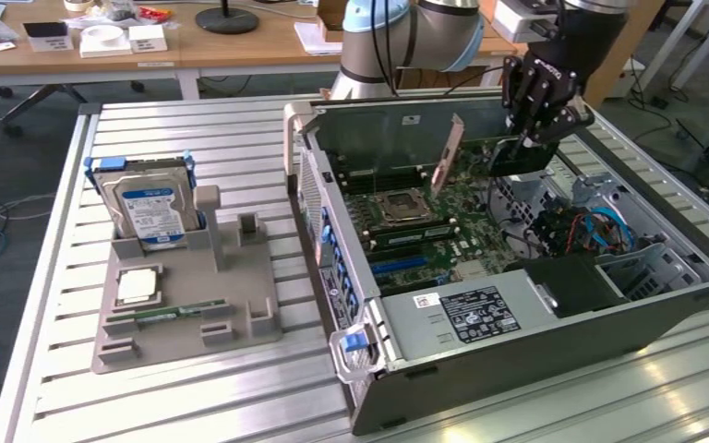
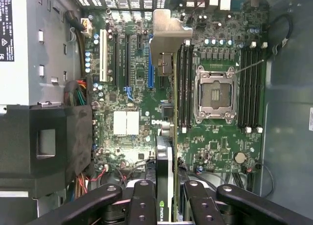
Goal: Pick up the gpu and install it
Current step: 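Insert the gpu into the slot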
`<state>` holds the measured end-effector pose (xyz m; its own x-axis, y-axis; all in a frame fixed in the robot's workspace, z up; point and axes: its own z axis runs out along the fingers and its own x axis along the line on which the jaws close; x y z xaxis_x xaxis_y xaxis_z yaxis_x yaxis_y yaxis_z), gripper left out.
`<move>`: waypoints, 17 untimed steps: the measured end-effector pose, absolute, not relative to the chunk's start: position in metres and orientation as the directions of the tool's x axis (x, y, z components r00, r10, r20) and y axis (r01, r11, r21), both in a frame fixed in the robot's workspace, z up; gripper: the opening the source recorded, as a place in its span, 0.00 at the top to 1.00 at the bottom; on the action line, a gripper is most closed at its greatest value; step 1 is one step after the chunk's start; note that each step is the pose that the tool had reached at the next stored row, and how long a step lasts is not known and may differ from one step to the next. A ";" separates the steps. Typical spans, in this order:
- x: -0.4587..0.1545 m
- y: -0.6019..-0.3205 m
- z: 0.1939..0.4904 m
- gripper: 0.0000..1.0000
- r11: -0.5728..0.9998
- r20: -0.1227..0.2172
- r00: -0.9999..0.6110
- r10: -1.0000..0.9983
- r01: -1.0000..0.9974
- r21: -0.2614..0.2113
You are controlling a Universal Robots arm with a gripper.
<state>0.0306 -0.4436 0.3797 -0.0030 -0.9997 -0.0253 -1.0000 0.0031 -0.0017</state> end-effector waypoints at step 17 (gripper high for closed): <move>0.016 -0.444 0.366 0.73 0.034 -0.025 -0.034 -0.999 -0.999 -0.002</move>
<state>0.0158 -0.4437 0.3661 -0.0342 -0.9991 -0.0251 -0.9994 0.0343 -0.0017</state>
